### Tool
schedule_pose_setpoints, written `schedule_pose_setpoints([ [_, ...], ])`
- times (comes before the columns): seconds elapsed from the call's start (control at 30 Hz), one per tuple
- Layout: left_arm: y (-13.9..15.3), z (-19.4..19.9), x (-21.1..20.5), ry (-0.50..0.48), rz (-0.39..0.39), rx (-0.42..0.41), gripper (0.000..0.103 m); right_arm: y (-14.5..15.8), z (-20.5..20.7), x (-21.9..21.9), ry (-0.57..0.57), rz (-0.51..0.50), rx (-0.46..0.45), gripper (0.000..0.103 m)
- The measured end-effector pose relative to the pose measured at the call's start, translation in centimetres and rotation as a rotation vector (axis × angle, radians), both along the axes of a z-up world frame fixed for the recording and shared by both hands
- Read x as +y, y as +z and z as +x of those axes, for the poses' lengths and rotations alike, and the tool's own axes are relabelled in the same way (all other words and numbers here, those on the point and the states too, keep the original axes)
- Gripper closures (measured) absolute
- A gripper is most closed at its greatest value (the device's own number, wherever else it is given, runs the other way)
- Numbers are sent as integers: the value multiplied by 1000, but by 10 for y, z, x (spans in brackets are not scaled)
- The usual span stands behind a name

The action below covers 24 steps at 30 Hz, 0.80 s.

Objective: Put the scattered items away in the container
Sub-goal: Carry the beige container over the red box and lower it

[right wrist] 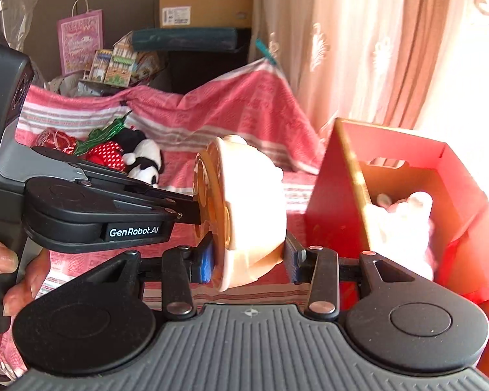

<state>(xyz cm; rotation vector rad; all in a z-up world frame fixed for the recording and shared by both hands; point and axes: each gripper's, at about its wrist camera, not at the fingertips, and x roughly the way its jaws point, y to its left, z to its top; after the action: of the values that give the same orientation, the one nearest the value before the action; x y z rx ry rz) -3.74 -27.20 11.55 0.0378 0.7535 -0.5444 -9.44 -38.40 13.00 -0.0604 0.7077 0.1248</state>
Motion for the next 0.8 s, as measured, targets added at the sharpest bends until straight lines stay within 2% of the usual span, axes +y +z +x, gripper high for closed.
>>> schedule_pose_setpoints([
  [0.1,14,-4,-54,-69,6,-34,97,14,-14,-48,-53,-11,-25,56],
  [0.23,15,-11,-125,-167,5,-29,97,17,-39,-108,-138,-30,-26,56],
  [0.4,-10,-27,-194,-280,33,22,96,1,-65,-158,-224,-27,37,56],
  [0.57,-43,-34,-223,-328,83,98,96,-26,-74,-176,-246,4,116,56],
  [0.77,-60,-25,-226,-324,132,143,95,-42,-67,-181,-232,55,163,54],
  [0.8,-60,-23,-224,-326,136,150,76,-44,-66,-182,-236,59,166,52],
])
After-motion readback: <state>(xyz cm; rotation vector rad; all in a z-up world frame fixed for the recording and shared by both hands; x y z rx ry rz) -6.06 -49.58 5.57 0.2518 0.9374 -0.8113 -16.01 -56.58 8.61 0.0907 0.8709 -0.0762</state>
